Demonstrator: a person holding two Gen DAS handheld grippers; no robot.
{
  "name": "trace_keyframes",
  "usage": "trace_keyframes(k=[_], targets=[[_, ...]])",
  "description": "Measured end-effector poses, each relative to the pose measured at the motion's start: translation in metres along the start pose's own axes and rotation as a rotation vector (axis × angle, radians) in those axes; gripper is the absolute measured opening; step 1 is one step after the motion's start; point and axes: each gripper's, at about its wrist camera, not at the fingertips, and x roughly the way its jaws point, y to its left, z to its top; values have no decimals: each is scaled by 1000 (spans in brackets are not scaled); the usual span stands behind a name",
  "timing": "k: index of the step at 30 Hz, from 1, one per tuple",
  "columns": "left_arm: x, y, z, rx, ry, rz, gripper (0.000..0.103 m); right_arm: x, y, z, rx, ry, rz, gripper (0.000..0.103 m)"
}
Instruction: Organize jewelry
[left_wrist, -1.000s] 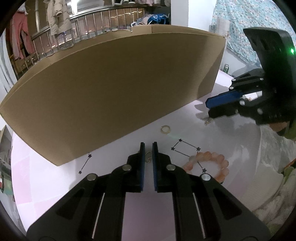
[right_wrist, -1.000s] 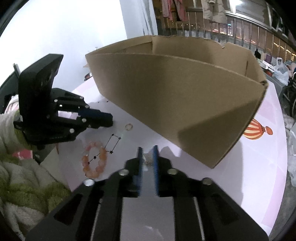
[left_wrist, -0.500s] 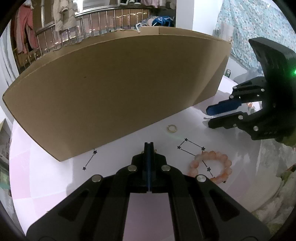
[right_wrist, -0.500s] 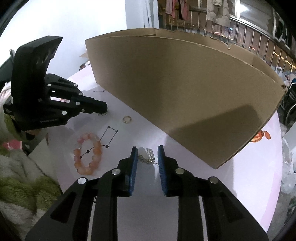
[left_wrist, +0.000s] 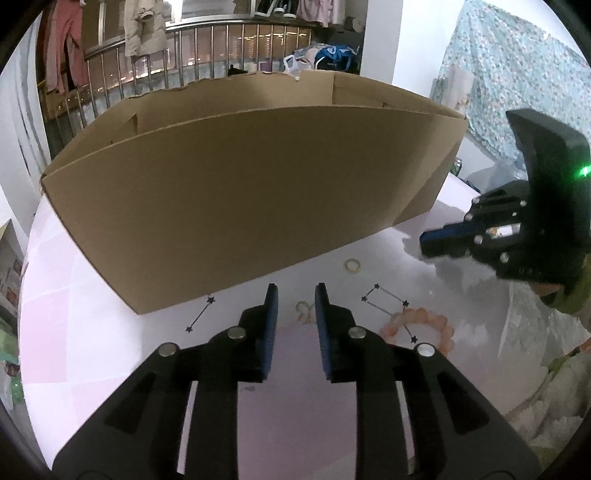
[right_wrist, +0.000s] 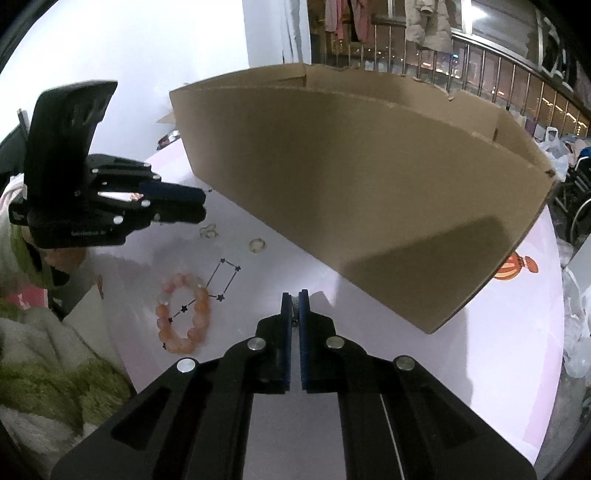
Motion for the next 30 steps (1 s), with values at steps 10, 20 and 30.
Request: trace_keyframes(k=[10, 20, 30], targets=[[3, 5, -5, -37, 33, -34, 21, -15, -6, 5, 23, -49, -20, 3], [13, 12, -2, -93, 66, -108, 29, -11, -6, 3, 29, -47, -20, 3], [16, -7, -3, -83, 85, -150, 29, -11, -8, 3, 35, -53, -14, 3]])
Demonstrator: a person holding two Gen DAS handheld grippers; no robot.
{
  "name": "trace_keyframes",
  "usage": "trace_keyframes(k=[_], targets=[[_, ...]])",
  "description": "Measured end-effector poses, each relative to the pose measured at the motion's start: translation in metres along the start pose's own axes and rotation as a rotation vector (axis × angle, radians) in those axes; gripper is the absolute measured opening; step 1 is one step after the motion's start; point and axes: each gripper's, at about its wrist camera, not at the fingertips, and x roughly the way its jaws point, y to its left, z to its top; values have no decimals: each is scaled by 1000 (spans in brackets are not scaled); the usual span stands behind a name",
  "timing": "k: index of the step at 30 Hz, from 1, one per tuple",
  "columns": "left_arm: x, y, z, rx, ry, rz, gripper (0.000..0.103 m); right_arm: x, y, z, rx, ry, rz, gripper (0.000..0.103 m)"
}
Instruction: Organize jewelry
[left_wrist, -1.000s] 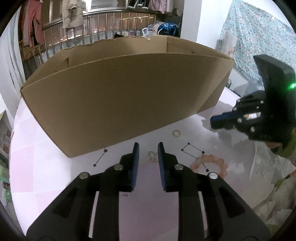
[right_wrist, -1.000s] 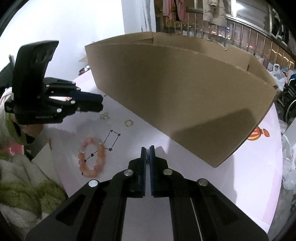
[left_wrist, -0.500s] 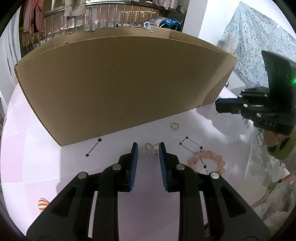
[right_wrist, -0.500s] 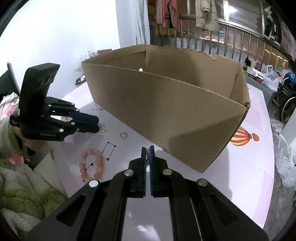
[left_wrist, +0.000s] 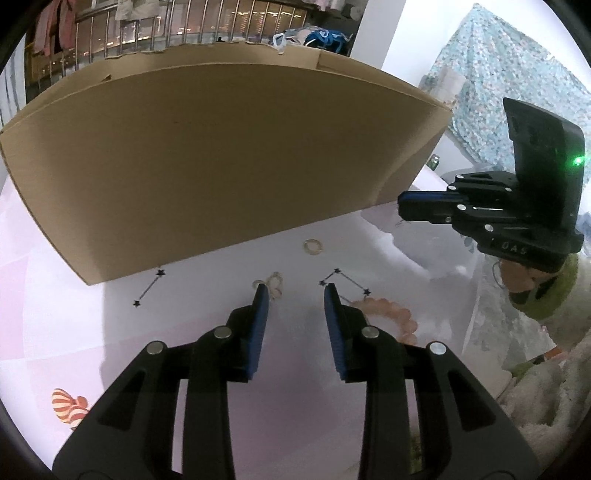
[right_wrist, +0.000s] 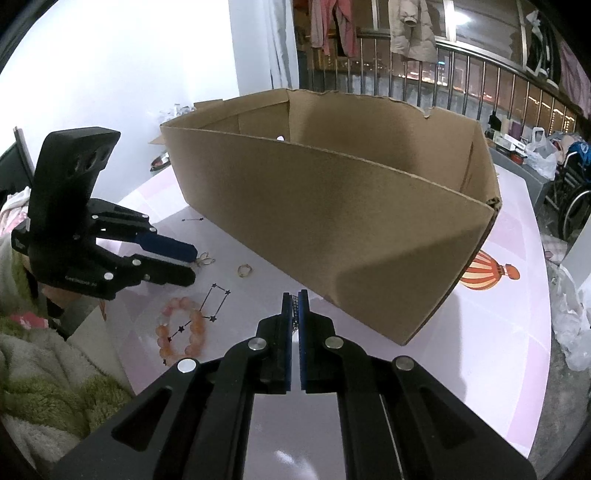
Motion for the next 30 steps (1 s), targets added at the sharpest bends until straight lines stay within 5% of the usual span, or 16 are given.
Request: trace_keyframes(k=[4, 14, 23, 30], targets=[[3, -4, 1, -10, -10, 0, 29, 0, -1, 0, 4, 1, -1, 3], [5, -11, 1, 128, -20, 157, 29, 5, -2, -1, 15, 3, 11, 3], [13, -14, 11, 191, 6, 143, 29, 11, -2, -2, 20, 10, 16, 3], [15, -18, 14, 217, 15, 137, 15, 13, -2, -2, 22, 12, 17, 3]])
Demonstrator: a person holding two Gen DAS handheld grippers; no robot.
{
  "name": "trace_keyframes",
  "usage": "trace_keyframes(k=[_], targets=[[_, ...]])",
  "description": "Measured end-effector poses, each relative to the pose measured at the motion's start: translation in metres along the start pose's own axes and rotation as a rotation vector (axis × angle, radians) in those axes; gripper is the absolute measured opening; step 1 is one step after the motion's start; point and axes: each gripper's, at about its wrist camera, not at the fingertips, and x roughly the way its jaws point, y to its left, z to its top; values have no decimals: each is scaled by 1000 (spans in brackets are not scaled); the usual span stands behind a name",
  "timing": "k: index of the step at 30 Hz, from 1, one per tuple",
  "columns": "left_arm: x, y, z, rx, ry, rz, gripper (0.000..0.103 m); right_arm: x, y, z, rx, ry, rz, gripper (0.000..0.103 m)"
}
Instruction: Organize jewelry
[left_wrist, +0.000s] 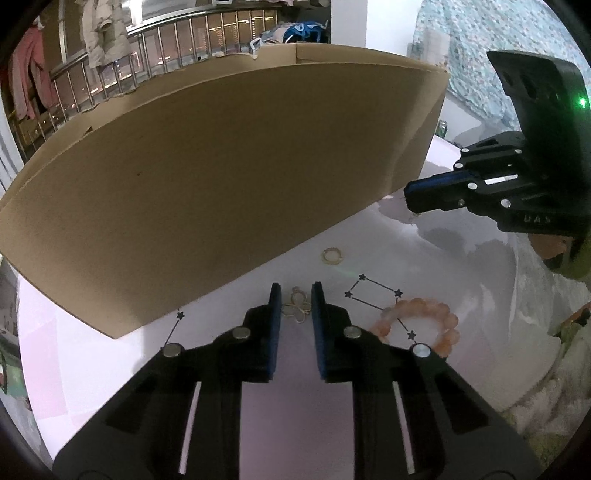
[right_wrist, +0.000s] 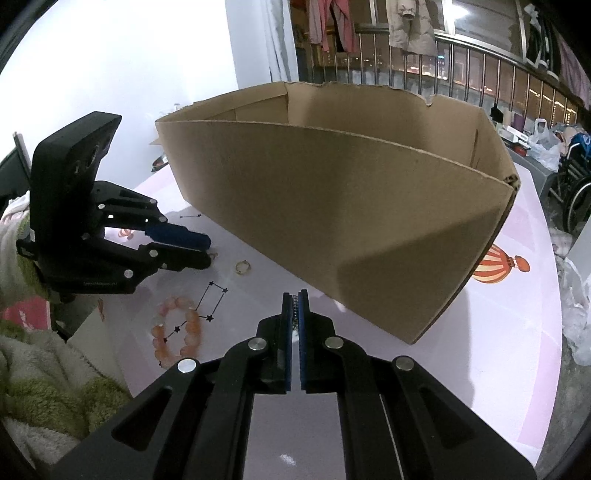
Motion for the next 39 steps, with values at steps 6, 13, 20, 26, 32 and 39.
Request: trace_keyframes(k=[6, 13, 20, 26, 32, 39], targets=[[-1, 0, -2, -7, -3, 6, 15, -1, 1, 1, -3, -7, 0, 3], [-2, 2, -4, -20, -6, 4, 15, -3, 2, 2, -5, -11, -2, 3], [-6, 6, -5, -30, -14, 1, 4, -8, 4, 5, -8, -20, -4, 3], [-15, 11, -5, -50, -29, 1, 0, -20, 7, 11, -16, -45, -13, 3], [-24, 13, -8, -61, -49, 5, 0, -31, 10, 13, -19, -68, -25, 3], [-26, 12, -11, -92, -62, 18, 28, -32, 13, 15, -20, -78, -22, 3]])
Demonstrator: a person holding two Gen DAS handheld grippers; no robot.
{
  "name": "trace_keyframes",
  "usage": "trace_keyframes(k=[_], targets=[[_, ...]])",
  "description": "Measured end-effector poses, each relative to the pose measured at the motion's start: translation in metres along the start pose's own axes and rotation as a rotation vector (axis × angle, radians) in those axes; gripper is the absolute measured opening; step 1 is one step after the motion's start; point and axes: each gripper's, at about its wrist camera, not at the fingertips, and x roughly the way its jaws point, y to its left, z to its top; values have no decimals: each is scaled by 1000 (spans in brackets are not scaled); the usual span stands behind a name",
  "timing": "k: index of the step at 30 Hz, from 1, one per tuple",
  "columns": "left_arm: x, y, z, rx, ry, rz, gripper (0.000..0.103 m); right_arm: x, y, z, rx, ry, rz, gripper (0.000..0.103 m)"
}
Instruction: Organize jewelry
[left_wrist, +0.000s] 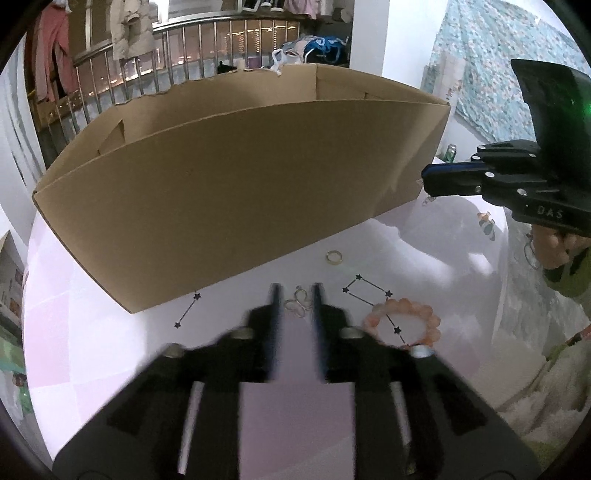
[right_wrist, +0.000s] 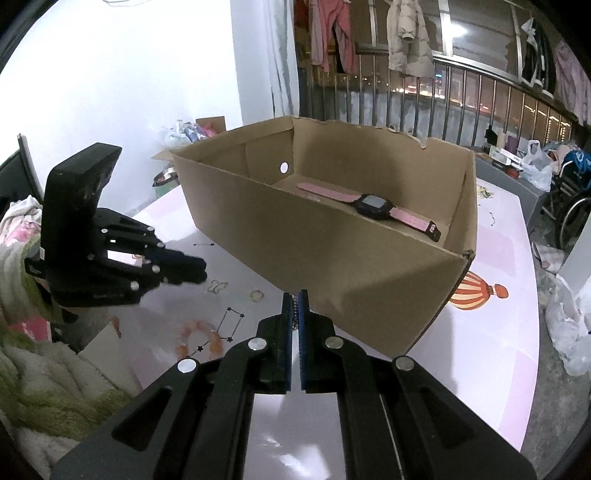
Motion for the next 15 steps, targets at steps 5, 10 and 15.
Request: trace_keyframes(k=[5, 10, 15], targets=[[13, -4, 1, 3, 27, 16, 31, 3, -1, 0, 6, 2, 5, 3], [19, -7, 2, 19, 47, 39, 29, 6, -4, -1, 14, 5, 9, 3], [18, -10, 3, 21, 65, 31, 21, 10, -3, -3, 19, 9, 15, 3]])
